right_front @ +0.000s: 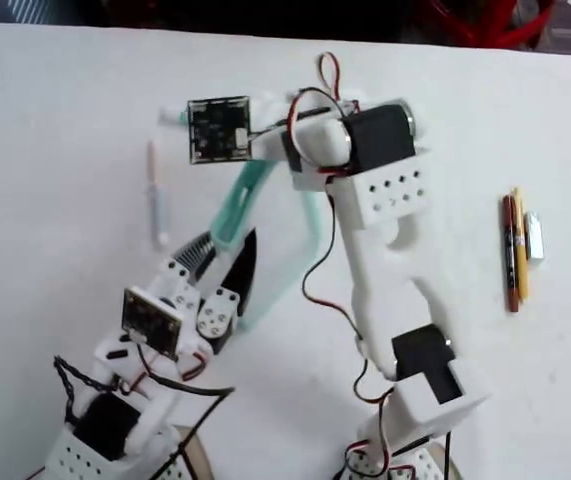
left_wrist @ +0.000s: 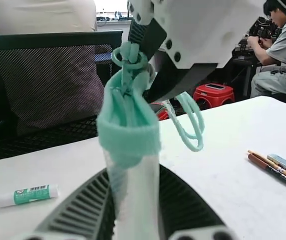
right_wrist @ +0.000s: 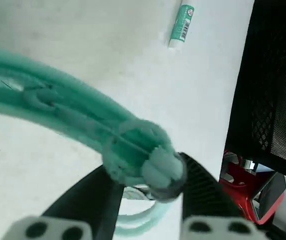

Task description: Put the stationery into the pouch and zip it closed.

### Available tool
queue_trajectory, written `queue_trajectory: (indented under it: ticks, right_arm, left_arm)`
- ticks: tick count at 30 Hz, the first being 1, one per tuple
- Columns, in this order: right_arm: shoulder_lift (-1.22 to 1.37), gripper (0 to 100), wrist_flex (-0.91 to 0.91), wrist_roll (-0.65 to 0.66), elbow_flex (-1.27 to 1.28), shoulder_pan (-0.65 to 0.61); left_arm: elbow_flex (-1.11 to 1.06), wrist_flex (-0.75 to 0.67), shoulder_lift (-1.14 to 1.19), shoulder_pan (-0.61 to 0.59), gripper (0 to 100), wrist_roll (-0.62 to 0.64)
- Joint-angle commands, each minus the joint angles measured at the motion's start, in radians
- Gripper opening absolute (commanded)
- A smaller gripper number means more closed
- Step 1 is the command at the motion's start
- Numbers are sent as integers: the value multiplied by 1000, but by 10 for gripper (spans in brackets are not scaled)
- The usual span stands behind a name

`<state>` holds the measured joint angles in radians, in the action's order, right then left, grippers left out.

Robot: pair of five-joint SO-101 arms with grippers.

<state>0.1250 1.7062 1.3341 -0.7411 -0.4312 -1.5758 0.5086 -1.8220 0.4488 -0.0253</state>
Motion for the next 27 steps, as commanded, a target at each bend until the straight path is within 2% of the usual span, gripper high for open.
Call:
queue_trajectory:
  ticks: [1, 6, 10, 12, 13, 17, 21, 26, 27]
  right_arm:
    - [-27, 46, 13, 12, -25, 16]
    - [-136, 20, 13, 2, -17, 56]
    - [-186, 19, 13, -74, 5, 54]
    - [-202, 19, 13, -92, 48, 51]
    - [-213, 19, 13, -103, 74, 51]
    - [-259, 19, 13, -109, 184, 44]
    - [-291, 19, 13, -109, 270, 22]
    - [-297, 19, 13, -109, 290, 30]
    - [-297, 19, 13, -109, 290, 35]
  left_arm:
    - [-14, 21, 10, 13, 27, -18]
    - [-12, 21, 10, 13, 37, -18]
    - [-12, 25, 10, -27, 194, 9]
    - [-11, 28, 10, -59, 247, 92]
    - [-2, 26, 8, -68, 248, 123]
    - [44, 29, 8, -68, 248, 109]
    - [52, -11, 8, -54, 203, 107]
    - [54, -72, 8, -25, 25, 21]
    - [54, -71, 8, -16, 17, 15]
